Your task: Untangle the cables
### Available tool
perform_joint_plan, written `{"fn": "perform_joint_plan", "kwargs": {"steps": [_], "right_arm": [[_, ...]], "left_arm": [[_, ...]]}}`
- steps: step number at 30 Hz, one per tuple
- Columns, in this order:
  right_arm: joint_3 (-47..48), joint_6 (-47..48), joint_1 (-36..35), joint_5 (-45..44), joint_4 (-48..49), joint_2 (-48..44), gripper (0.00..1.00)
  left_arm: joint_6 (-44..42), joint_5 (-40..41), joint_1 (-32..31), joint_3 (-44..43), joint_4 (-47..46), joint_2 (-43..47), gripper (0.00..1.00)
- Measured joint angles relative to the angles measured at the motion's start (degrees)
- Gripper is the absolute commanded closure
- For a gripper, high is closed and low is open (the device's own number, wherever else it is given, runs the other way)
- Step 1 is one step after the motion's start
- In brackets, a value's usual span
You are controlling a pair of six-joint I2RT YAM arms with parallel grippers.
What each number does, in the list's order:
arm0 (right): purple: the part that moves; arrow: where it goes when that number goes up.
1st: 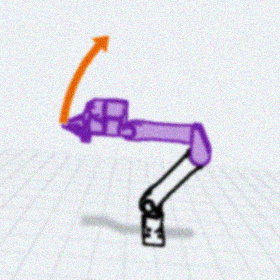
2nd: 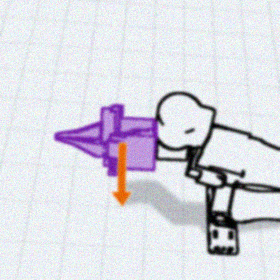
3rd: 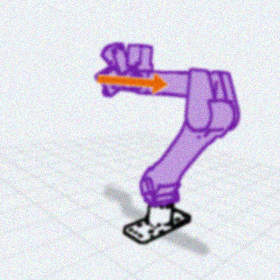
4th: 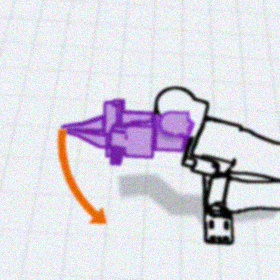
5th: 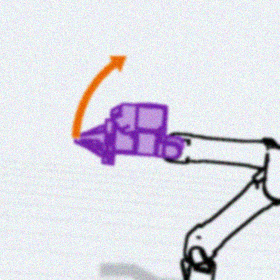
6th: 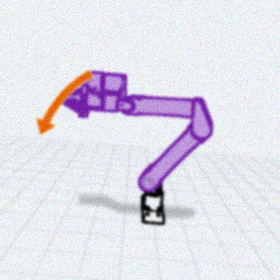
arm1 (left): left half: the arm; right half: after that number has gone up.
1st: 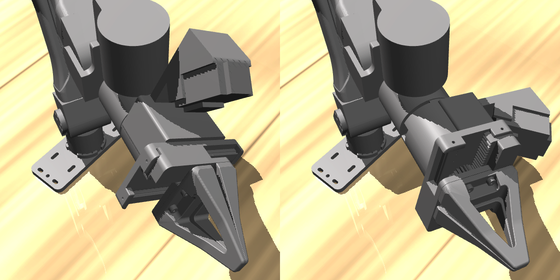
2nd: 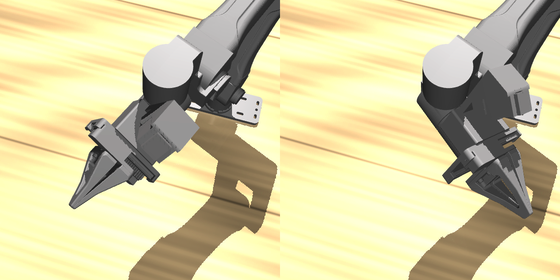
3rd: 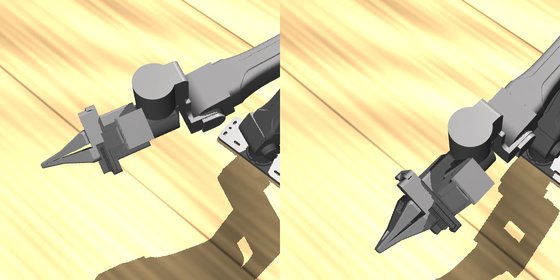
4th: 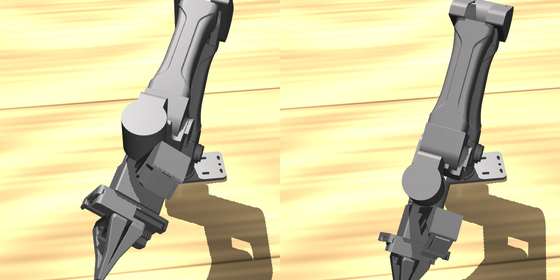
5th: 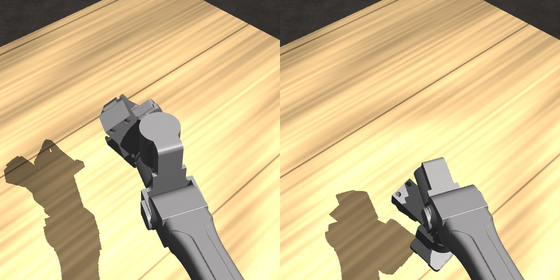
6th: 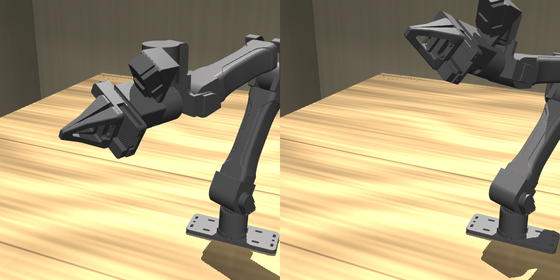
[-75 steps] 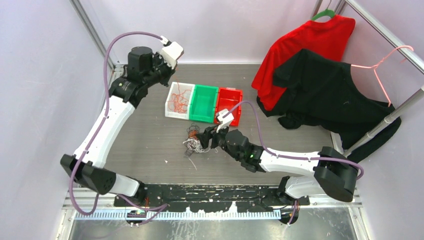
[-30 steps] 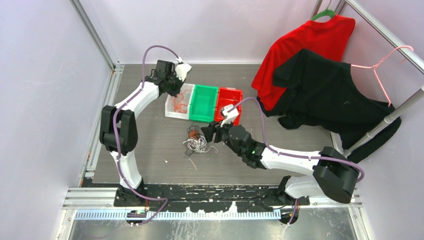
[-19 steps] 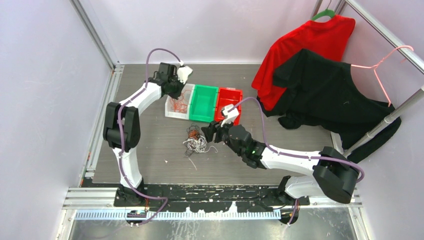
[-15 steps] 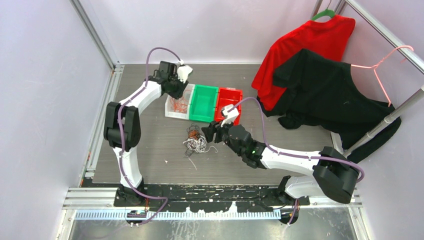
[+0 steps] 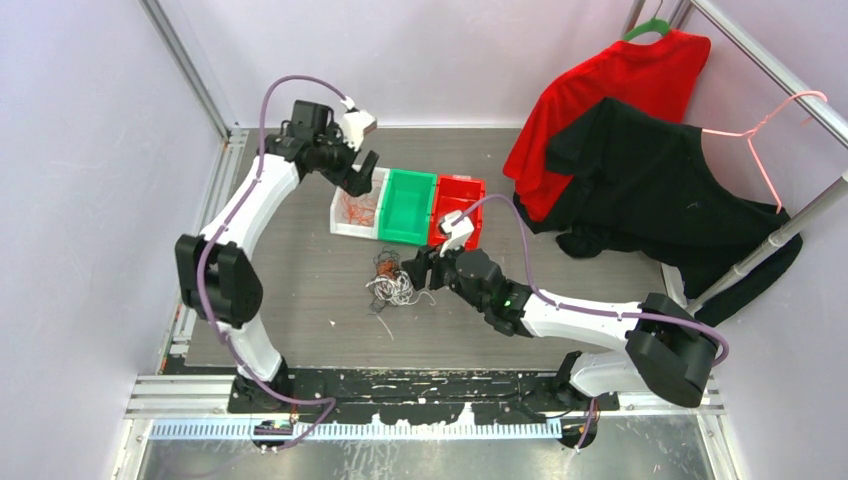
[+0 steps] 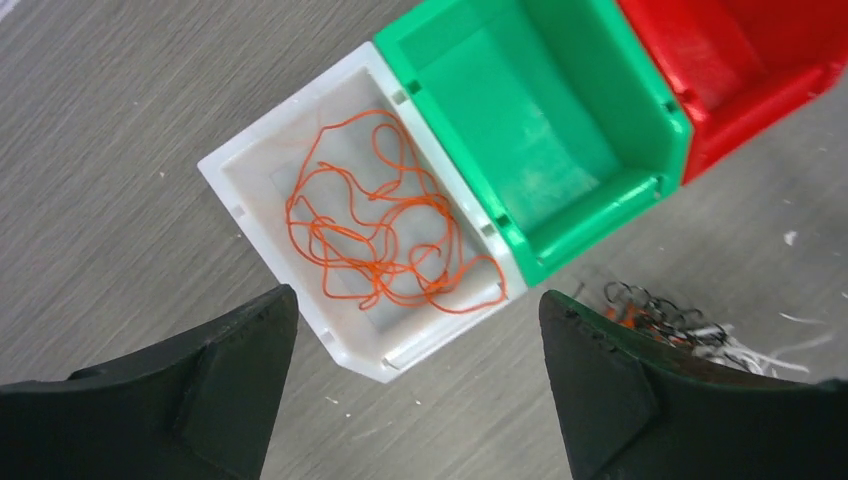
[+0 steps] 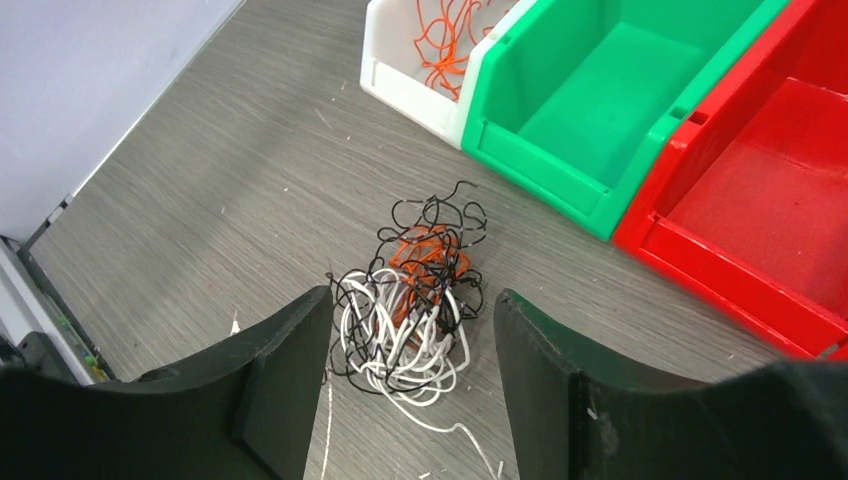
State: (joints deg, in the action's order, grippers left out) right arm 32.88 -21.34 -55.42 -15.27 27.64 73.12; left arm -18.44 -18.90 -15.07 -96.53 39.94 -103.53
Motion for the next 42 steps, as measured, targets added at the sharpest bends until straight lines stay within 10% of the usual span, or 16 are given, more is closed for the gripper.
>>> {"fn": "perform_joint_plan", "kwargs": {"steps": [15,31,42], "right_arm": [[1.53,-2.69,0.04,8.26,-1.60,7.54,0.37],[-0.28,-5.14,0.79,7.63,1.66,9.46,0.47],[-1.81,-6.32,1.38,8.37,4.00,11.63,0.79]], "left_arm": [[-5.84,-17.66,-0.52,24.24,14.05,17.25,0.33],[9.60,-16.72,-5.97,37.09,0.13,16.48,0.69],[14.16,-14.10,-6.19,37.81,-6.10,13.27,0.96]]}}
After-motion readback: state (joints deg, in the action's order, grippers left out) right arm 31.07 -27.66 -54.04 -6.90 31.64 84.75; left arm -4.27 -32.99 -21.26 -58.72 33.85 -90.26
